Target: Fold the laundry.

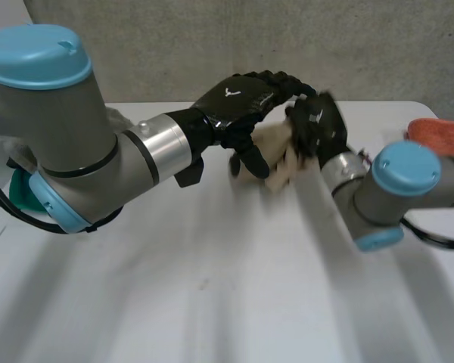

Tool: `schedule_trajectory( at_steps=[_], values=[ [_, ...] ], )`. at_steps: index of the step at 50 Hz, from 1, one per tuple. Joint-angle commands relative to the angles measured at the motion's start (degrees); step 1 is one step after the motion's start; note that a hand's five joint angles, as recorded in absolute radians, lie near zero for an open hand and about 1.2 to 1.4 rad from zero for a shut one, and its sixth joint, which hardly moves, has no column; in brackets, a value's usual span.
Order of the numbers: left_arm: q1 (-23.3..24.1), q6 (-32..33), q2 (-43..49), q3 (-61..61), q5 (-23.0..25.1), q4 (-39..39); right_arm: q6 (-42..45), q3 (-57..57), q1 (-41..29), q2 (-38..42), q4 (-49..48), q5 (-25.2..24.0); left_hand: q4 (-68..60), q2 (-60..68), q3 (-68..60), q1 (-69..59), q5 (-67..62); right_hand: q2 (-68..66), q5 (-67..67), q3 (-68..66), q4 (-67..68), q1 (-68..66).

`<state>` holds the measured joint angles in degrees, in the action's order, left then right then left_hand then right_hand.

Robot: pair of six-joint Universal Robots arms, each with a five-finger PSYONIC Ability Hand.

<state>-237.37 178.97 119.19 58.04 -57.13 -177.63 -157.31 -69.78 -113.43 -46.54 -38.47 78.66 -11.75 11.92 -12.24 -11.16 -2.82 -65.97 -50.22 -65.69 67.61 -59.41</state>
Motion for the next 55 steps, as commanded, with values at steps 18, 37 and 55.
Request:
schedule_trajectory(
  at_steps=[18, 37, 55],
  values=[
    [0.33, -0.38, -2.03, 1.11, -1.50, -1.93, -16.61, 19.41, 33.61, 5.75, -5.30, -11.06, -1.83, 1.66, -1.34, -2.42, -0.75, -14.03, -19.78, -14.31, 12.39, -20.59],
    [2.70, -0.03, -3.00, 4.71, -1.32, -1.93, -18.82, 14.32, 49.27, 23.96, -18.75, -34.63, -1.49, 1.32, -1.01, -2.08, -0.42, -14.03, -19.78, -14.31, 12.39, -20.59],
    [3.05, 0.06, -6.25, 6.56, -1.32, -3.78, -7.70, 5.62, 54.62, 2.09, 12.76, -24.36, -1.66, 1.49, -1.17, -2.25, -0.58, 55.97, 50.22, 55.69, -57.61, 49.41]
  ],
)
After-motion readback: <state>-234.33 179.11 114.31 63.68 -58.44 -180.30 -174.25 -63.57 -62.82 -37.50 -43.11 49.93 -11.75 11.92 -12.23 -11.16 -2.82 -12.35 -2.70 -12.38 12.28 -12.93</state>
